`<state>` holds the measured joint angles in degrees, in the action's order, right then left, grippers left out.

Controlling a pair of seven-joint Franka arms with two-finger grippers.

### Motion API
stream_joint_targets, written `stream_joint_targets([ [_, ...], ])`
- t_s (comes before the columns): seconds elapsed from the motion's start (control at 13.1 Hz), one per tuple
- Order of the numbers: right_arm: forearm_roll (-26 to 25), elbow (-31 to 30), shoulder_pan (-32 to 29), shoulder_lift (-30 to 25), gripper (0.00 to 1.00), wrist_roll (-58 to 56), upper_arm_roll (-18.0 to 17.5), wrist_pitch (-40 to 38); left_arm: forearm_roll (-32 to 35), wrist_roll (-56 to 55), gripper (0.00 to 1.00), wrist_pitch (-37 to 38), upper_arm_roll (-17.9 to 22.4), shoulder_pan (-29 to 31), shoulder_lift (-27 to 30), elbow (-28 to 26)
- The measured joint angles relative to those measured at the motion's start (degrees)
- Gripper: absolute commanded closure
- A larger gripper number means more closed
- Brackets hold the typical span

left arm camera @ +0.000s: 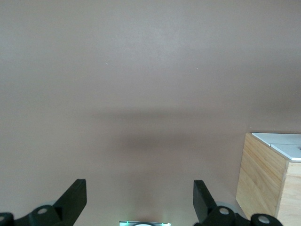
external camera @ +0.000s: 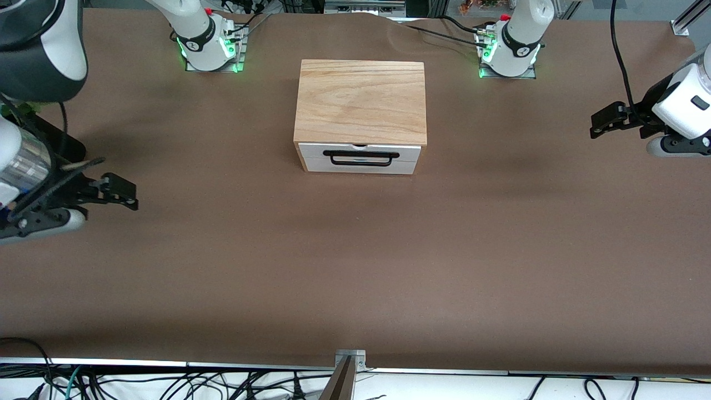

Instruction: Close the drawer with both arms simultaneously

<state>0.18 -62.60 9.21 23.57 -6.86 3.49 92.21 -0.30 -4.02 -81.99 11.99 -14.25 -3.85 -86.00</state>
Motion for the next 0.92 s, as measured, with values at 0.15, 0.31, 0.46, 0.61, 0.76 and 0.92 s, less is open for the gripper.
stream_joint_targets([
  [0.15,-1.87,-3.64,-3.56,-4.02,0.0,0.16,-3.15,3.7,0.0,0.01,0.0,-2.49,0.0,0.22,0.56,-1.71],
  [0.31,-1.97,-8.55,-6.25,-8.28,0.0,0.05,-4.76,5.11,0.0,0.1,0.0,-6.89,0.01,0.26,3.04,-6.31],
  [0.46,-2.42,-12.54,-7.43,-11.36,0.0,0.05,-5.71,5.22,0.0,0.2,0.0,-8.59,0.01,0.29,5.73,-9.97],
  [0.61,-2.83,-14.84,-7.63,-12.88,0.0,0.06,-5.91,4.61,0.0,0.25,0.0,-9.0,0.01,0.3,7.01,-11.32],
  [0.76,-2.93,-15.7,-7.63,-13.31,0.0,0.55,-6.02,3.45,0.0,0.27,0.0,-9.11,0.01,0.31,7.24,-11.66],
  [0.92,-2.95,-16.31,-7.73,-13.55,0.0,1.98,-6.18,2.81,0.0,0.31,0.0,-9.14,-0.02,0.31,7.24,-11.68],
])
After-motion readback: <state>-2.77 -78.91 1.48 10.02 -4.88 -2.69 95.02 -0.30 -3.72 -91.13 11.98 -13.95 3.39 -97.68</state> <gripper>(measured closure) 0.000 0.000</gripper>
